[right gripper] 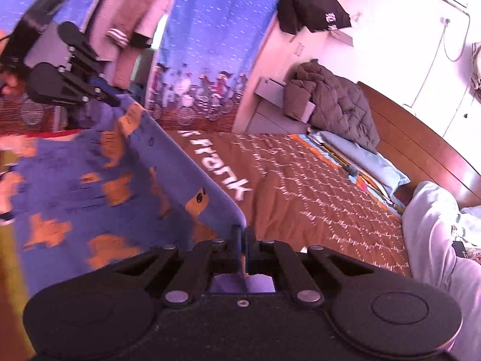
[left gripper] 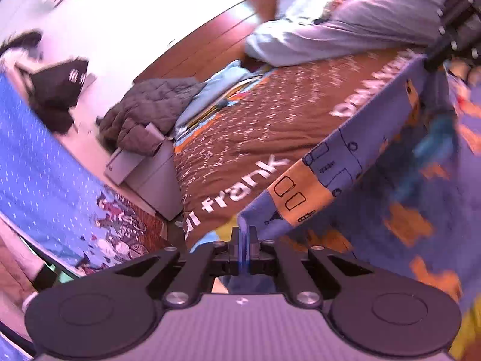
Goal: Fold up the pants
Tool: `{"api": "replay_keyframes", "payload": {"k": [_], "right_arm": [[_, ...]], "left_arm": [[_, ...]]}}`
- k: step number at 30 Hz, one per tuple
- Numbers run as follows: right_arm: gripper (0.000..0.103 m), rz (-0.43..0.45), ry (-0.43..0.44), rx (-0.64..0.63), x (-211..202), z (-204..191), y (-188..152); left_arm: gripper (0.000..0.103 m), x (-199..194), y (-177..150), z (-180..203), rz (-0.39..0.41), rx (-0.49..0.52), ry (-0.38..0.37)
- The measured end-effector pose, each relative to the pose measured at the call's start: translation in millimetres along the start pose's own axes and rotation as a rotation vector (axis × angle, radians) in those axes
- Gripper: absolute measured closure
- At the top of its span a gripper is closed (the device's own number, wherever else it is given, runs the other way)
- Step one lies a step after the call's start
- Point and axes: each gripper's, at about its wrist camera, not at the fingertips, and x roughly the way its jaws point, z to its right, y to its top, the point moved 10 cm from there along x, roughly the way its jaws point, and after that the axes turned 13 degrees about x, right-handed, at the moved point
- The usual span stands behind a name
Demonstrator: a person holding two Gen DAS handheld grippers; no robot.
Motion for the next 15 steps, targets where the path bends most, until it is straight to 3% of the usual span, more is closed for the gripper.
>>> {"api": "replay_keyframes", "payload": {"k": [3,8,15], "right_arm": [[0.103,-0.036,0.014,-0.017,-22,-27,-27],[0.103,-0.134,0.018,-0.042,-25,-71,-86],[0.103,-0.131,-0.009,-0.081,-26,-98,-115]], "left_arm": [[0.101,-11,-16,33,-0.001,0.065,-0.011],[0.101,-9,-43,85,-0.02,0.138,-0.035],[0.101,-17,-61,103,-0.015,0.14,-0.019]]}}
